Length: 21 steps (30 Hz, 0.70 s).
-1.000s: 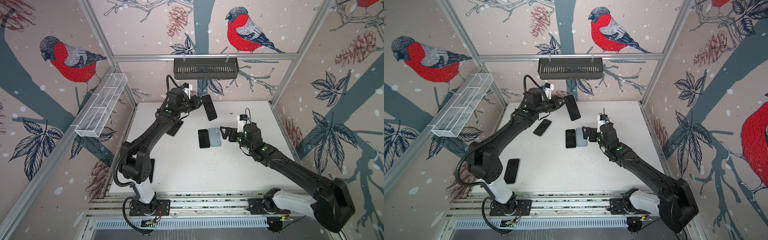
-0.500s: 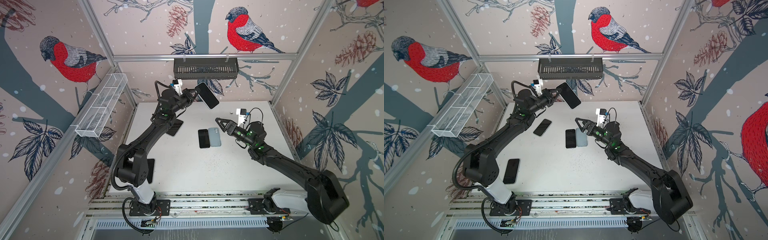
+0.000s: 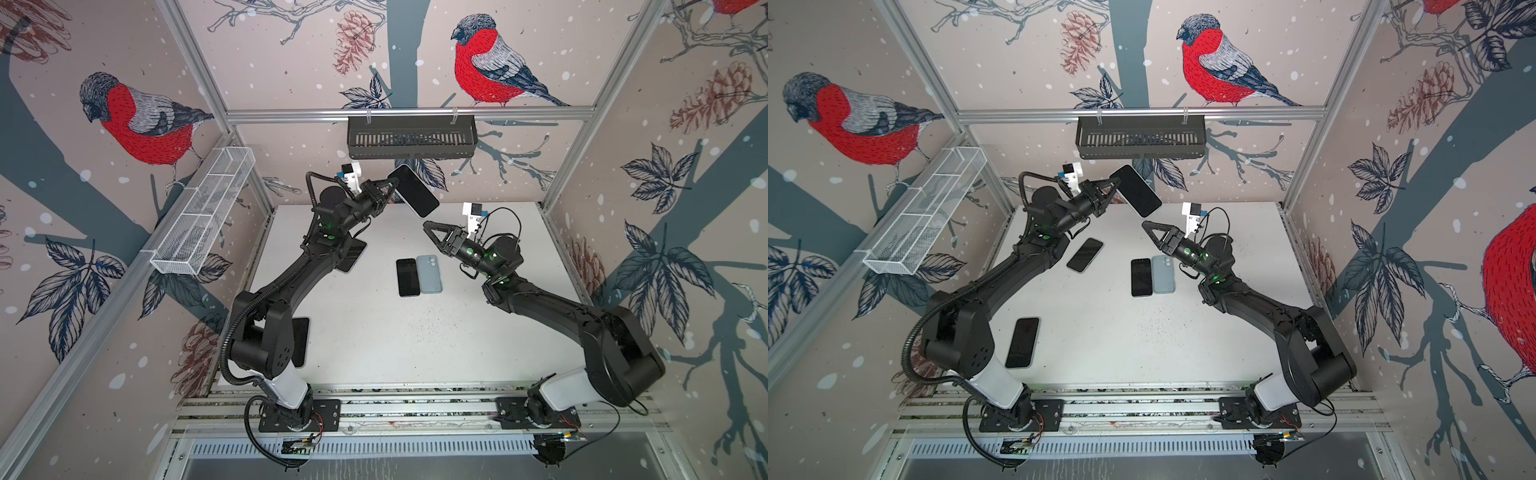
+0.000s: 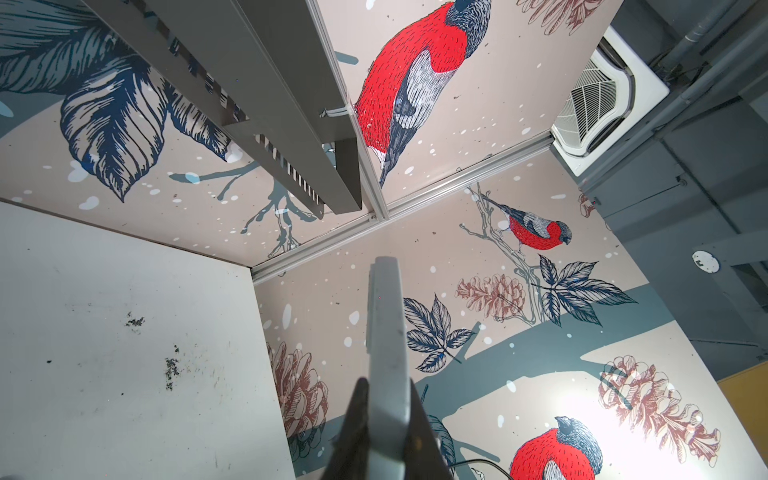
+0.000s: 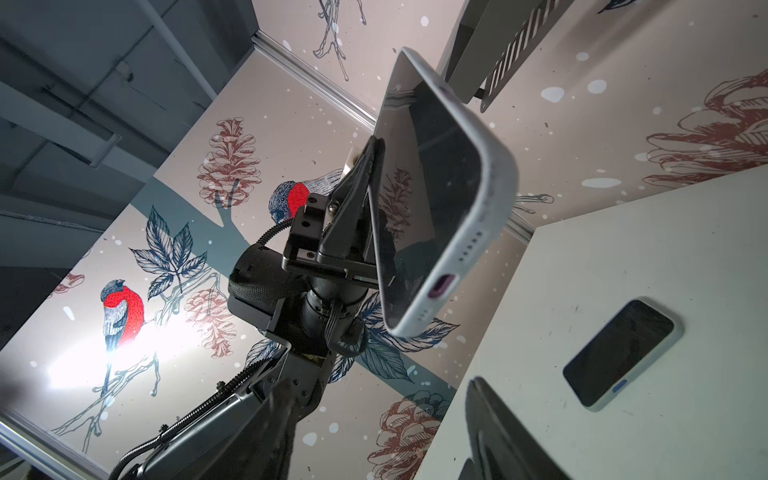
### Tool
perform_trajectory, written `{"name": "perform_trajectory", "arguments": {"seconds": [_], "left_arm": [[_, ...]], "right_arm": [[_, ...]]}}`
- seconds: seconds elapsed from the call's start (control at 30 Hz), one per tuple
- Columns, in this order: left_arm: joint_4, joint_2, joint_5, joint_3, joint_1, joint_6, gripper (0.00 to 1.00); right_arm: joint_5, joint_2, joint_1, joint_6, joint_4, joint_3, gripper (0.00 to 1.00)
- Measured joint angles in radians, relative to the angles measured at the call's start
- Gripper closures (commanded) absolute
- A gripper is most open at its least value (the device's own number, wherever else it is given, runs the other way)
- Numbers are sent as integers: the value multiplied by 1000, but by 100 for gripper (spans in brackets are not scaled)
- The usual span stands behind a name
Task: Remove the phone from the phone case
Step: 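Hold the phone upright with the left gripper while the right gripper approaches its lower edge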
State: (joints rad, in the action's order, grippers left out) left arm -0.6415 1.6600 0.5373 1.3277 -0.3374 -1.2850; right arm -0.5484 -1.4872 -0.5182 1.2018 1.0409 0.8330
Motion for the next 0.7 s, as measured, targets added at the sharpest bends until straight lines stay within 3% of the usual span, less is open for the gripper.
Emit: {"name": "perform_trajectory", "arguments": {"seconds": [0.4, 0.7], "left_arm": [[-35, -2, -10, -13, 0, -11, 100], [-56, 0, -9, -15, 0, -26, 100]], "right_arm": [[-12, -62, 0, 55, 63, 41, 59], [-21, -106, 0, 104, 116, 68, 64]]}}
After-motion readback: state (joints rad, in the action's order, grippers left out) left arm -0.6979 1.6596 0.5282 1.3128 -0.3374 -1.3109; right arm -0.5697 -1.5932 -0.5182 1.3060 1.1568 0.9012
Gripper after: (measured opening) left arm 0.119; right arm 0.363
